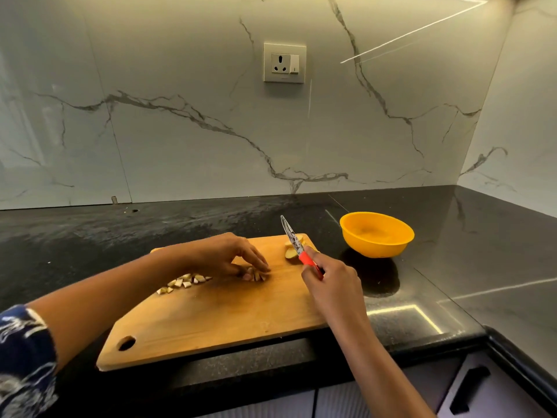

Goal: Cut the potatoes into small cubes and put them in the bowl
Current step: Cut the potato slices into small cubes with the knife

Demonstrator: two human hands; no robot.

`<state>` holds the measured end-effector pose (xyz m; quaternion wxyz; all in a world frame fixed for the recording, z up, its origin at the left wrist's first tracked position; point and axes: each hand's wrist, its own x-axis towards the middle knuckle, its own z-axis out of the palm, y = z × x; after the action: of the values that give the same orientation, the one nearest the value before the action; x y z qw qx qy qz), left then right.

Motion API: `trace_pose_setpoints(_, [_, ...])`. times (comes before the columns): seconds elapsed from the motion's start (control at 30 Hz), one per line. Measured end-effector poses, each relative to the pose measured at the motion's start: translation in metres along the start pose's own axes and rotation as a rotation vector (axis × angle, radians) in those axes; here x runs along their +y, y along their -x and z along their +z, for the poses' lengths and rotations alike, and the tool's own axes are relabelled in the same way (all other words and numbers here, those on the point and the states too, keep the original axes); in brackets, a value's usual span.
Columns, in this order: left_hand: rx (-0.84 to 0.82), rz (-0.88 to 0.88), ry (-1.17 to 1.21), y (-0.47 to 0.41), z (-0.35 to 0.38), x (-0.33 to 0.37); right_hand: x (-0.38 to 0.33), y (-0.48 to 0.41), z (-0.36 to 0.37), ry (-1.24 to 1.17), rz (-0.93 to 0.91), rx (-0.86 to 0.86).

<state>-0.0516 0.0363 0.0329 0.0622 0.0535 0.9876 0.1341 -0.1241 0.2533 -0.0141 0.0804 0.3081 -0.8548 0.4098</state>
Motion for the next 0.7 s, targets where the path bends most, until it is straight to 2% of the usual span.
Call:
trace_pose_setpoints(0.1, [-0.026, 0.016, 0.011, -0.007, -0.006, 0.001, 0.000, 0.001, 0.001, 0.007, -0.002, 0.001])
trace_pose_setpoints(0.2, [0.019, -0.016, 0.067, -0.006, -0.002, -0.002, -0.001, 0.002, 0.001, 0.029, -0.011, 0.003])
trace_pose_setpoints(0.4, [0.303, -0.227, 0.099, 0.014, 0.022, 0.010, -0.006, 0.005, 0.000, 0.149, -0.049, -0.008])
trace_pose_setpoints(0.5, [0.461, -0.338, -0.110, 0.023, 0.040, 0.024, -0.012, 0.010, -0.004, 0.201, -0.072, -0.029])
trace_pose_setpoints(0.6, [0.571, -0.304, -0.249, 0.032, 0.050, 0.027, -0.017, 0.024, -0.010, 0.263, -0.139, -0.073])
trace_pose_setpoints(0.63, [0.563, -0.324, -0.265, 0.037, 0.048, 0.026, -0.018, 0.030, -0.011, 0.279, -0.165, -0.087])
trace_pose_setpoints(0.7, [0.422, -0.384, -0.301, 0.048, 0.041, 0.021, -0.021, 0.041, -0.012, 0.294, -0.198, -0.107])
